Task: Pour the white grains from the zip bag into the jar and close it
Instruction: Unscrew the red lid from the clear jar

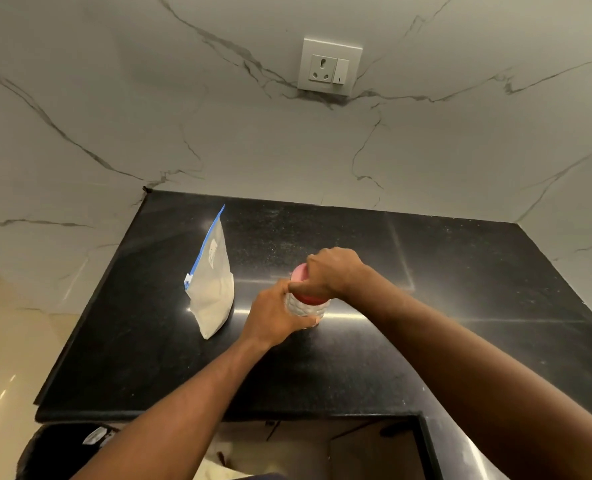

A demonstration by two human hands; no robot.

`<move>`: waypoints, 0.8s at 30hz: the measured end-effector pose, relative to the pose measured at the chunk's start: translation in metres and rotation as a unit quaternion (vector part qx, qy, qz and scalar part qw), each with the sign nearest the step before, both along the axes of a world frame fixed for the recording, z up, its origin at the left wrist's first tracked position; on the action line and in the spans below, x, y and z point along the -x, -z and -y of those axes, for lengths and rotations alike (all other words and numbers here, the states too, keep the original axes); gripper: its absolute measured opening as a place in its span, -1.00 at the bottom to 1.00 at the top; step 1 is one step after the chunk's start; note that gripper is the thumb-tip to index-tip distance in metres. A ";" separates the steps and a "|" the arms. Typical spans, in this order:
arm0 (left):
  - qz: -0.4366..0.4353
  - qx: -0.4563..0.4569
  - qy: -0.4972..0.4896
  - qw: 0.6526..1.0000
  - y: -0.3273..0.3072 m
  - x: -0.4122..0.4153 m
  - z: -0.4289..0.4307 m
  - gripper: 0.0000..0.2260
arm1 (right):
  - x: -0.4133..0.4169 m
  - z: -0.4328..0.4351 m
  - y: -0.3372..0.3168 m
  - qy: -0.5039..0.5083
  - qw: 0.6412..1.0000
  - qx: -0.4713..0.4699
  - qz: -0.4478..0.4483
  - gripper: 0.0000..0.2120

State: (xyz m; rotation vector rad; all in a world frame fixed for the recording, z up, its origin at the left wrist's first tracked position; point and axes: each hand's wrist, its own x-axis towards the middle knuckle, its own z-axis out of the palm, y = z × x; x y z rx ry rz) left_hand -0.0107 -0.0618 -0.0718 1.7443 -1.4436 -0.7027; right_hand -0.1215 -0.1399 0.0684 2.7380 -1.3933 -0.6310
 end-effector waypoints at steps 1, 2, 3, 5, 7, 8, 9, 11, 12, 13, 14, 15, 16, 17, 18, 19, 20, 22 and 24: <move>0.004 0.001 0.008 1.000 0.000 -0.001 0.001 -0.24 | -0.002 0.001 -0.003 0.002 0.999 -0.030 0.014 -0.36; 0.009 0.001 0.017 1.000 -0.001 -0.002 0.002 -0.25 | -0.004 0.003 -0.007 -0.010 0.998 -0.061 0.014 -0.41; 0.013 -0.002 0.024 1.000 -0.001 -0.004 0.002 -0.25 | -0.006 0.004 -0.012 -0.029 0.995 -0.090 0.004 -0.41; 0.013 -0.006 0.034 0.999 0.000 -0.007 0.002 -0.25 | -0.007 0.003 -0.020 -0.080 0.988 -0.133 -0.013 -0.40; 0.000 -0.006 0.049 0.999 0.001 -0.009 0.003 -0.27 | -0.005 0.007 -0.027 -0.054 0.976 -0.204 0.058 -0.63; -0.005 -0.004 0.054 0.999 0.002 -0.010 0.003 -0.27 | -0.004 0.006 -0.029 -0.031 0.967 -0.225 0.113 -0.73; -0.008 0.003 0.055 0.998 0.002 -0.011 0.003 -0.26 | -0.004 0.006 -0.029 -0.017 0.967 -0.205 0.147 -0.67; -0.014 0.009 0.050 0.999 -0.001 -0.012 0.003 -0.23 | -0.003 0.007 -0.024 -0.014 0.990 -0.078 0.116 -0.37; -0.011 0.006 0.050 0.999 -0.002 -0.013 0.005 -0.24 | -0.003 0.006 -0.019 -0.015 0.998 -0.006 0.056 -0.23; -0.003 0.003 0.051 0.999 -0.002 -0.013 0.006 -0.25 | -0.003 0.004 -0.013 -0.012 0.999 0.037 0.003 -0.15; 0.009 0.001 0.050 0.999 -0.001 -0.013 0.007 -0.26 | -0.004 0.003 -0.008 -0.003 0.999 0.047 -0.021 -0.15; 0.020 0.001 0.046 0.999 -0.001 -0.014 0.008 -0.27 | -0.005 0.002 -0.005 0.013 0.999 0.031 -0.016 -0.20; 0.028 0.002 0.044 0.999 0.000 -0.014 0.008 -0.29 | -0.006 0.001 -0.004 0.025 1.000 0.008 0.002 -0.27; 0.032 0.003 0.045 0.998 0.000 -0.015 0.008 -0.30 | -0.007 0.001 -0.004 0.025 0.999 -0.014 0.018 -0.34; 0.034 0.004 0.047 0.998 0.000 -0.016 0.008 -0.30 | -0.008 0.000 -0.006 0.006 0.999 -0.027 0.024 -0.38; 0.035 0.005 0.050 0.998 0.000 -0.017 0.008 -0.28 | -0.009 -0.001 -0.008 -0.021 0.999 -0.035 0.020 -0.36; 0.037 0.006 0.052 0.998 0.000 -0.017 0.008 -0.25 | -0.008 -0.002 -0.010 -0.054 0.998 -0.035 0.013 -0.32; 0.033 0.011 0.059 0.998 -0.003 -0.017 0.007 -0.21 | -0.005 -0.006 -0.013 -0.102 0.994 -0.026 0.017 -0.27; 0.020 0.018 0.069 0.997 -0.004 -0.016 0.007 -0.23 | 0.004 -0.009 -0.013 -0.128 0.991 -0.015 0.035 -0.27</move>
